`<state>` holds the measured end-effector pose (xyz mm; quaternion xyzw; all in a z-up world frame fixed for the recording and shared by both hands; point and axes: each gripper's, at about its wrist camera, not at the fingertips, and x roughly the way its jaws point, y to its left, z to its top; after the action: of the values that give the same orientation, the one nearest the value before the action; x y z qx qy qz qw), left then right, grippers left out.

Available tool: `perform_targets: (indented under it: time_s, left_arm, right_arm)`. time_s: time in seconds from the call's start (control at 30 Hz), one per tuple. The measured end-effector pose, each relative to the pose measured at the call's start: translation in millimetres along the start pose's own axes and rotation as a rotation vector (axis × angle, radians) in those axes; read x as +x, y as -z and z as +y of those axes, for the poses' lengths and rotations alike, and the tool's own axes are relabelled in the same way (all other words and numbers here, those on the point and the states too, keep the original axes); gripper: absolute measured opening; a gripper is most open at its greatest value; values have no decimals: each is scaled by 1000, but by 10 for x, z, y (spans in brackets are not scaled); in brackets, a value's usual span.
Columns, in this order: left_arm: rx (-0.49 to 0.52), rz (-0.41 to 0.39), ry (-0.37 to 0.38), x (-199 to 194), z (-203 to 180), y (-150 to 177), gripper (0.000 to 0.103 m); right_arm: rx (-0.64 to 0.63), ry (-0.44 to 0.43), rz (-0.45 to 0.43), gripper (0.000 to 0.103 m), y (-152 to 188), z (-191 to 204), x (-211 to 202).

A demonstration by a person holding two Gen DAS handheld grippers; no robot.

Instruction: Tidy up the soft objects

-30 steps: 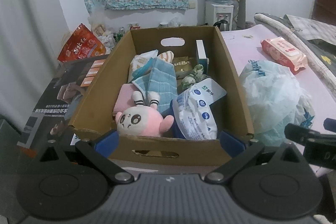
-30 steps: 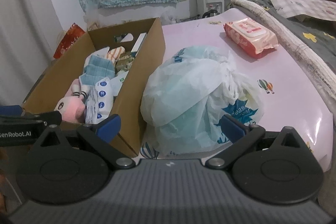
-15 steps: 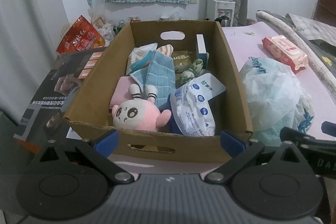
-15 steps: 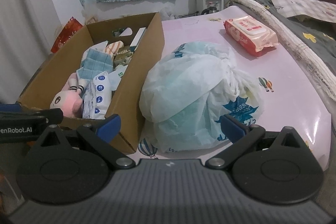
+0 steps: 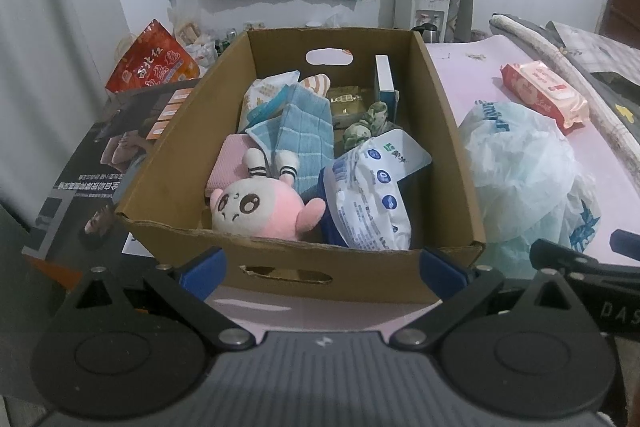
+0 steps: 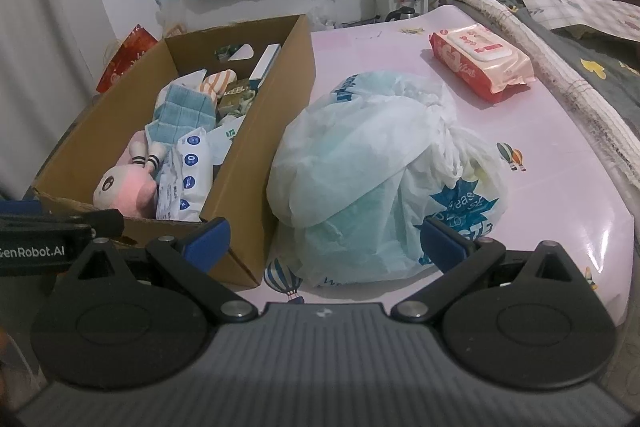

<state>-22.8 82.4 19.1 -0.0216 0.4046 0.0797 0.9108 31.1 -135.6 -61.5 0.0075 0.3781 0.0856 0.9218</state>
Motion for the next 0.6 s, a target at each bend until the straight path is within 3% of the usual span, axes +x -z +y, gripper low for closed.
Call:
perform_targets:
  time_s: [0.6]
  left_arm:
    - [-8,29,-6,51,15,46,103]
  right_arm:
    - [-3,-7,14,102,19,2,38]
